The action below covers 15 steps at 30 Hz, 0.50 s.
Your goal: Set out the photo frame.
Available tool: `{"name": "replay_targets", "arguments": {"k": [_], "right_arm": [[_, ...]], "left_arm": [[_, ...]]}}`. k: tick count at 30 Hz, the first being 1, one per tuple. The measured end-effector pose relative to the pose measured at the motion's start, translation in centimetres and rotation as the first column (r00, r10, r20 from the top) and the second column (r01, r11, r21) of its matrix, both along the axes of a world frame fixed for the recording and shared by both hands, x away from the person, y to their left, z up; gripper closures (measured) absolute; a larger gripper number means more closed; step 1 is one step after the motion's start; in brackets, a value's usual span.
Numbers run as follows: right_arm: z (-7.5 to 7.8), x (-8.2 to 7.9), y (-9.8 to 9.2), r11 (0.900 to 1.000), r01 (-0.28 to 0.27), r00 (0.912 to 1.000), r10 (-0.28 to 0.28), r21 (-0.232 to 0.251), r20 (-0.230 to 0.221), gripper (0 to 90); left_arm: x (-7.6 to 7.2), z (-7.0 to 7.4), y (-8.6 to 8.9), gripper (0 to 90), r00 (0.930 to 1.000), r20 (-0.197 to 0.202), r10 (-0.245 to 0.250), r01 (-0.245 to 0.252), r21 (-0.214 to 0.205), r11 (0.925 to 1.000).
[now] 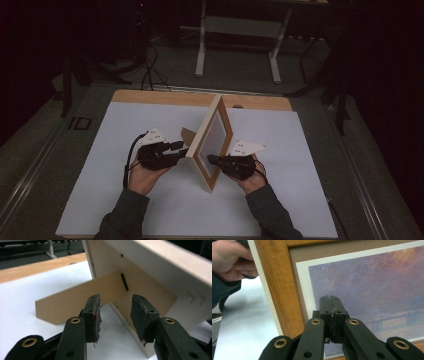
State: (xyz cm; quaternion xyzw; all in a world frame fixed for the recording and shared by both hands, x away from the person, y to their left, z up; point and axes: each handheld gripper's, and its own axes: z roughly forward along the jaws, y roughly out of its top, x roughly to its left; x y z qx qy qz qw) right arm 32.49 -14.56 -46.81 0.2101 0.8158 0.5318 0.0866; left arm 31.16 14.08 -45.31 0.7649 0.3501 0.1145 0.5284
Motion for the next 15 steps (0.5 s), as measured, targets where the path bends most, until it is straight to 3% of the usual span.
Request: {"name": "replay_targets", "arguments": {"k": [4, 15], "right_arm": [[-0.1, 0.0, 0.1, 1.0000, -0.001, 1.0000, 0.001, -0.007, -0.001, 89.4], [-0.1, 0.0, 0.0, 1.0000, 0.004, 1.0000, -0.004, -0.003, 0.000, 89.3]], "left_arm": [[-0.6, -0.4, 0.4, 57.2, 1.0000, -0.008, -0.005, 0.005, -0.009, 0.9999], [-2.4, -0.2, 0.0, 53.0, 0.9964, 0.005, -0.084, 0.084, 0.017, 0.9963]]}}
